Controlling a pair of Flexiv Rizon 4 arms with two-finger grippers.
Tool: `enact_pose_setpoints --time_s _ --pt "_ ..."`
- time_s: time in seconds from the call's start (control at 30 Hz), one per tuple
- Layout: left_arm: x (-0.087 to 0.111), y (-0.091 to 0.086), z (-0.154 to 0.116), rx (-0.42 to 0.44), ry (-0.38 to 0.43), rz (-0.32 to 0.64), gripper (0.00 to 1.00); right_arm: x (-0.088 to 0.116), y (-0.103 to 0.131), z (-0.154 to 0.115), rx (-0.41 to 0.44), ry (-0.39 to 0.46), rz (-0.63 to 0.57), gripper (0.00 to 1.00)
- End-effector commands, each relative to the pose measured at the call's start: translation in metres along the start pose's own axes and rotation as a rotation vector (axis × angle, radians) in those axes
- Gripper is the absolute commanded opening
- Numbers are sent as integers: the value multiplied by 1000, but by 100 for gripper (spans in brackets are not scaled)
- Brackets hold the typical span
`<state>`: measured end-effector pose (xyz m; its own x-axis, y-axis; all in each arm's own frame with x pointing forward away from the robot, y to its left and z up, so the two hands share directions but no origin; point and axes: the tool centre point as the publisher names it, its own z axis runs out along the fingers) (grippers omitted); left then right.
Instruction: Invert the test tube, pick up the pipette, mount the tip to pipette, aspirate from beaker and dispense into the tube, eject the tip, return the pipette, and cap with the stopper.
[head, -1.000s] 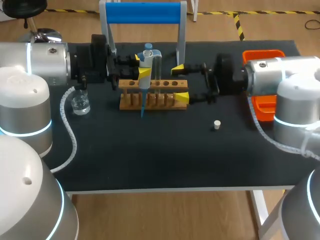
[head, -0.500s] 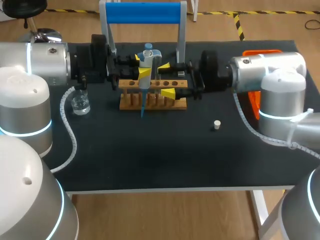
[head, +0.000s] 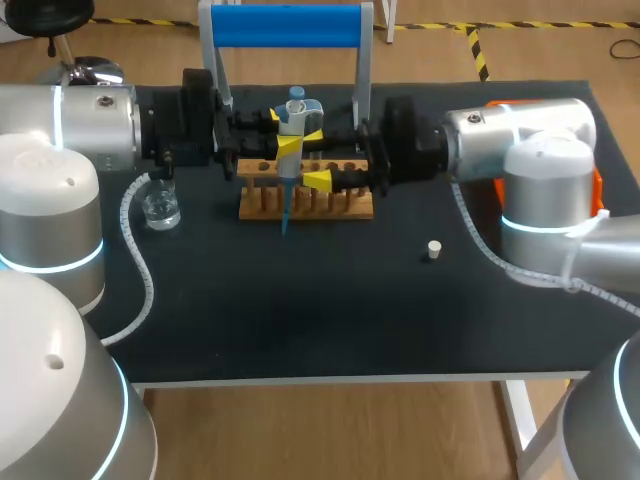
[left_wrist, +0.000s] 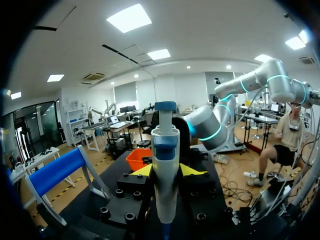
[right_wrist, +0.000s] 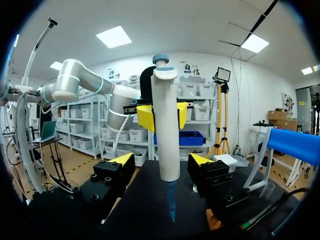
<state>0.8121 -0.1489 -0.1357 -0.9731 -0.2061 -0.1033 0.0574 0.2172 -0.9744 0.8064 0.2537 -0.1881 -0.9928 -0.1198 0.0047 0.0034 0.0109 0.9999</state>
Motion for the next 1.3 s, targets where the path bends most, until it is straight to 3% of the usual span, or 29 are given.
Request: enact_pose_setpoints --time_s 0.03,0.53,0.93,1.23,1.3 --pt "0 0 1 1 -2 1 0 0 0 6 3 -10 0 62" --pt "0 0 1 1 -2 1 0 -6 -1 20 -5 -27 3 50" --pt "0 0 1 1 -2 1 0 -9 3 31 -18 -13 -5 48" --pt "0 0 1 1 -2 1 0 -10 4 33 -25 -10 -11 34" --pt "0 0 1 1 -2 1 0 -9 5 33 -26 -9 -13 26"
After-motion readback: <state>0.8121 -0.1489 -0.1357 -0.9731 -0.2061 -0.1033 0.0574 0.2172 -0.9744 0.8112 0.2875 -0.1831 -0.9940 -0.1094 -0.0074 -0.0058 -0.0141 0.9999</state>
